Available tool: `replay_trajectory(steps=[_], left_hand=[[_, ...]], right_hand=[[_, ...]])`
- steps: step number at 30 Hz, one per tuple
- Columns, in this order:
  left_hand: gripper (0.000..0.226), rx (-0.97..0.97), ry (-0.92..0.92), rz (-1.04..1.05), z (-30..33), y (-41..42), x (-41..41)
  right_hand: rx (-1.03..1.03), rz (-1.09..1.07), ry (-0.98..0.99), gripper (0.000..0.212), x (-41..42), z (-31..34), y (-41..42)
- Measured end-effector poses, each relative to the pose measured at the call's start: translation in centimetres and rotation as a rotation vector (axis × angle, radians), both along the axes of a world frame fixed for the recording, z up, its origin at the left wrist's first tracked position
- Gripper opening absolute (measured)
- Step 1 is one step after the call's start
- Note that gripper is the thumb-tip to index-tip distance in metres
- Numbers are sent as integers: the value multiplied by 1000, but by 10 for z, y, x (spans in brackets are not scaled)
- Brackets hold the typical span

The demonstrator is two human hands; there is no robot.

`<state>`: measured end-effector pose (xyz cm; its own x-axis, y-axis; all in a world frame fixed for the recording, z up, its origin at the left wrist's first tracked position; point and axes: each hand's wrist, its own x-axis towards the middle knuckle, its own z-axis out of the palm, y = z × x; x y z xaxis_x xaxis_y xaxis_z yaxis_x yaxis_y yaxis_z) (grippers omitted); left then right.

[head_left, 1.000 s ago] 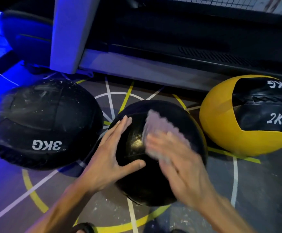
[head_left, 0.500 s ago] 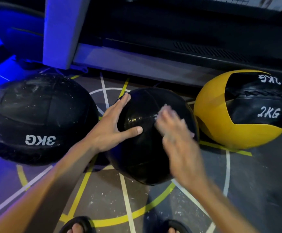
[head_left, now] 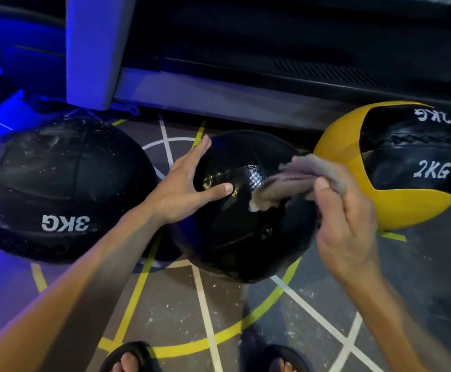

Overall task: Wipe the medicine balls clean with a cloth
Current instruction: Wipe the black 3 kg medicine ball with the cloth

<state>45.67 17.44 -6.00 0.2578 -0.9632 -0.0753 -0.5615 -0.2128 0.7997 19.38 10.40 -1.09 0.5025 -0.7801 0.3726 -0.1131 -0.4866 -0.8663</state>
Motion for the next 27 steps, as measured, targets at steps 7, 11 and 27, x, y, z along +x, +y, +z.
replay_trajectory(steps=[7,11,27], left_hand=[[113,-51,32,18,-7,7,0],[104,-53,23,8,-2,24,-6],[88,-220,-172,139,11,77,-51]], right_hand=[[-402,291,407,43,3,-71,51],[-10,243,102,31,-2,-31,32],[-198,9,348,49,-12,-45,32]])
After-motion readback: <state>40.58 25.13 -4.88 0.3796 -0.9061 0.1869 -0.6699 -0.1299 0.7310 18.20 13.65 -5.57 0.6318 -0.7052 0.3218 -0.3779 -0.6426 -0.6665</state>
